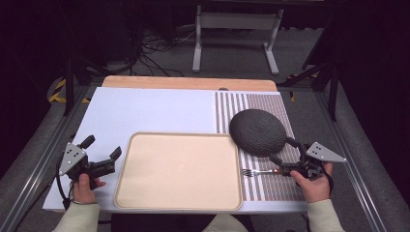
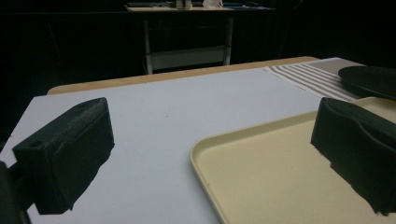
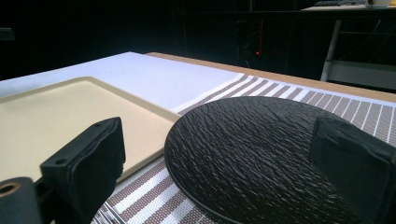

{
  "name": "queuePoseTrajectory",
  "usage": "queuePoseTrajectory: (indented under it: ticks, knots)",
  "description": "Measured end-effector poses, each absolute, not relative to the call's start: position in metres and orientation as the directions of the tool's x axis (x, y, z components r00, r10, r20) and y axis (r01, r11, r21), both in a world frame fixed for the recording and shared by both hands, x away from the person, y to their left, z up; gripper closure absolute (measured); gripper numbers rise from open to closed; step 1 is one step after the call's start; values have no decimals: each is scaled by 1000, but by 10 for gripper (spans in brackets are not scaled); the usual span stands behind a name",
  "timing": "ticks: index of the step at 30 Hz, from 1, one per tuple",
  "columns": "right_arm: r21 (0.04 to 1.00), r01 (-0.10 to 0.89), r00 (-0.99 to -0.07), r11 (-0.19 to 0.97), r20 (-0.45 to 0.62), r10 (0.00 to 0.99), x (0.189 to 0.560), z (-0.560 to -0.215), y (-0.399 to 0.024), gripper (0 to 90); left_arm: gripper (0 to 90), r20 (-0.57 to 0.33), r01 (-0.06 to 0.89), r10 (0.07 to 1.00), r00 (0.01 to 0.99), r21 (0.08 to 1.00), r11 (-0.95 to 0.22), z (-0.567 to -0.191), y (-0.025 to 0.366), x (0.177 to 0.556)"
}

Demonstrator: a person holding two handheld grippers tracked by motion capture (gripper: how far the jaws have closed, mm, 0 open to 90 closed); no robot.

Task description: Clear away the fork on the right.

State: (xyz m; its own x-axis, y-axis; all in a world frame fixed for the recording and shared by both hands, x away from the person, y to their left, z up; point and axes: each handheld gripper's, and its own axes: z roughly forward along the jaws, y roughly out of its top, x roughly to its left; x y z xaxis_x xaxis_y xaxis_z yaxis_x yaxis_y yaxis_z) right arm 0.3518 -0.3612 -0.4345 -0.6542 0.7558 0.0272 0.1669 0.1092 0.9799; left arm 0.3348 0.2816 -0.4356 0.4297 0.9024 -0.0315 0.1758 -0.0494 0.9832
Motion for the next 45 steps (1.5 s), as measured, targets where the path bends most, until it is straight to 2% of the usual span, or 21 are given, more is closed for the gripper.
queuePoseTrajectory:
  ticks: [9,25,31,41,45]
  knots:
    - [979,171,-658,107,33,752,351,-434,-360,41,0,-7,170,899,438,983,-75,-435,280,335]
    - [977,189,-687,97,61,724,353,-427,-354,42,0,-16,166,898,440,984,-63,-432,283,333]
    - [956,234,-722,176,50,690,363,-411,-343,41,0,-15,158,898,440,986,-60,-430,284,332]
    - [923,257,-759,285,10,651,373,-397,-328,40,0,-6,147,895,445,987,-66,-428,285,331]
    - [895,259,-779,363,-28,627,378,-388,-323,40,0,-7,149,896,444,987,-66,-428,286,330]
